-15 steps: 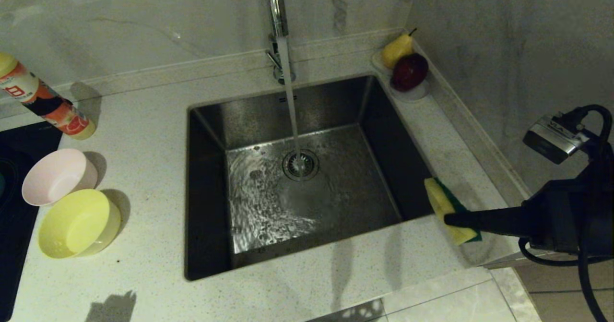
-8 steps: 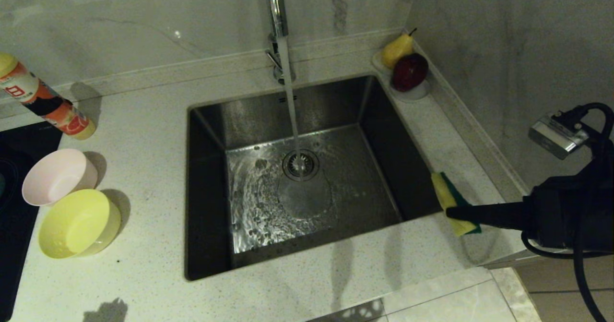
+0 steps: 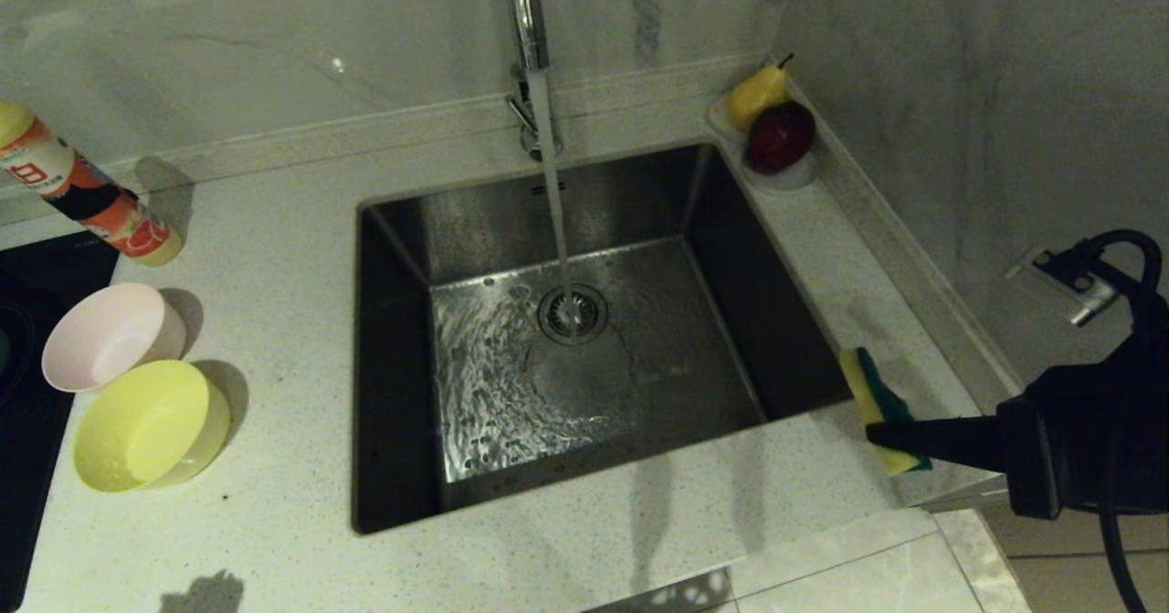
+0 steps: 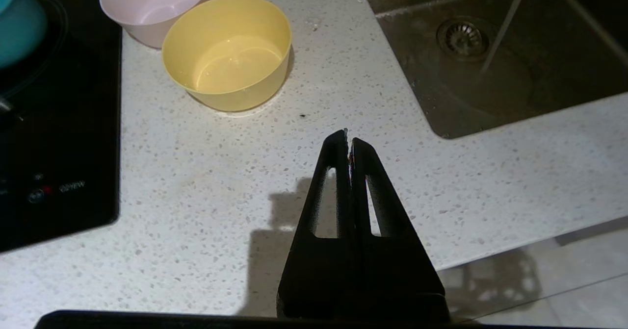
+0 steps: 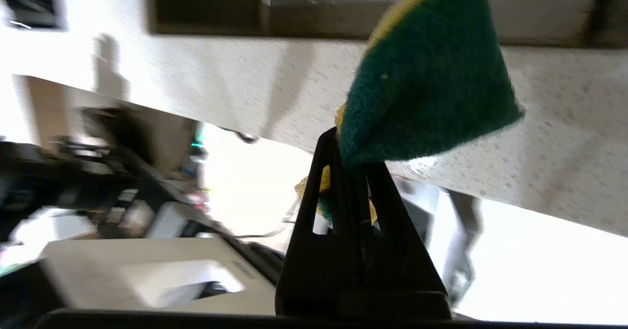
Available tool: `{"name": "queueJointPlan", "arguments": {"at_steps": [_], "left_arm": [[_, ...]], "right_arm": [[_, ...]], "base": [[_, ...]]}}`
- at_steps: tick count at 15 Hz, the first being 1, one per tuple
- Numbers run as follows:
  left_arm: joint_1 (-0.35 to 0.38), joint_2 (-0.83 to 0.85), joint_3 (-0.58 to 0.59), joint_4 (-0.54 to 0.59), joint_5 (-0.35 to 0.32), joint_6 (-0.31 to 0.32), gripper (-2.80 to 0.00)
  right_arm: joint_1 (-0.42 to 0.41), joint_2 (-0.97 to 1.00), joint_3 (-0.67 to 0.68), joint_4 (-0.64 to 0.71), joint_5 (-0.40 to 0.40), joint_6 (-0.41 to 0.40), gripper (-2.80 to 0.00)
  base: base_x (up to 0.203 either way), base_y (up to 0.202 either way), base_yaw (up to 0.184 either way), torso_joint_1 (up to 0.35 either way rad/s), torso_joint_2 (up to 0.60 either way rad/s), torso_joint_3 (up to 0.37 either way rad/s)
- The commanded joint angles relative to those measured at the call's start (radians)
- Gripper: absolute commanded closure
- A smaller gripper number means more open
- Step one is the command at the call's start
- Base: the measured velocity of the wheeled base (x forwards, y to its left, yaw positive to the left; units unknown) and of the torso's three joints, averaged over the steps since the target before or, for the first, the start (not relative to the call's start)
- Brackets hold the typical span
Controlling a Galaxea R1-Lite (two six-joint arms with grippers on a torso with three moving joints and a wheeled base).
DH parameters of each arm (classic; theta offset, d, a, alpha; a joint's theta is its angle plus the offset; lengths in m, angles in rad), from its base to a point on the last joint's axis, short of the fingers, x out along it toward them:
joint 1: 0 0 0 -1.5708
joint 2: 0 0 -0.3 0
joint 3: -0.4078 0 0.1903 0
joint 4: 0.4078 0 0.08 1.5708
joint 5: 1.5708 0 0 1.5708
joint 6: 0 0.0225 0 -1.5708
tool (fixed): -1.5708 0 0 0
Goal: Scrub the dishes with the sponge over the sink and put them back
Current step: Put down the sponge
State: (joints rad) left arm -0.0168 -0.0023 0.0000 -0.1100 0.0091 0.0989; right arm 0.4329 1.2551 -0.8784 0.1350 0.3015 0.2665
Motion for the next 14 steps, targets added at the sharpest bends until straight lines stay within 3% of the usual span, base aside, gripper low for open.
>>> {"name": "queueJointPlan", "arguments": {"at_steps": [1, 3, 6, 10, 14], "left_arm": [[0.0, 0.0, 0.04, -0.004, -0.004, -0.016, 0.0], [0.0, 0.001, 0.04, -0.012, 0.01, -0.131, 0.0], [0.0, 0.001, 0.04, -0.013, 0.015, -0.134, 0.0], [0.0, 0.001, 0.04, -0.013, 0.015, -0.134, 0.0], [0.0, 0.001, 0.04, -0.013, 0.015, -0.134, 0.0]], "right_arm": [[0.055, -0.005, 0.01, 0.001, -0.135, -0.012, 0.0], [0.095, 0.005, 0.028, 0.0, -0.235, -0.038, 0.0], [0.099, -0.019, 0.067, -0.003, -0.272, -0.061, 0.0], [0.101, -0.054, 0.127, -0.006, -0.398, -0.119, 0.0], [0.094, -0.102, 0.198, -0.004, -0.415, -0.201, 0.0]], "base": [[0.0, 0.0, 0.0, 0.0, 0.0, 0.0], [0.0, 0.0, 0.0, 0.0, 0.0, 0.0], [0.0, 0.0, 0.0, 0.0, 0.0, 0.0], [0.0, 0.0, 0.0, 0.0, 0.0, 0.0], [0.0, 0.0, 0.0, 0.0, 0.0, 0.0]]}}
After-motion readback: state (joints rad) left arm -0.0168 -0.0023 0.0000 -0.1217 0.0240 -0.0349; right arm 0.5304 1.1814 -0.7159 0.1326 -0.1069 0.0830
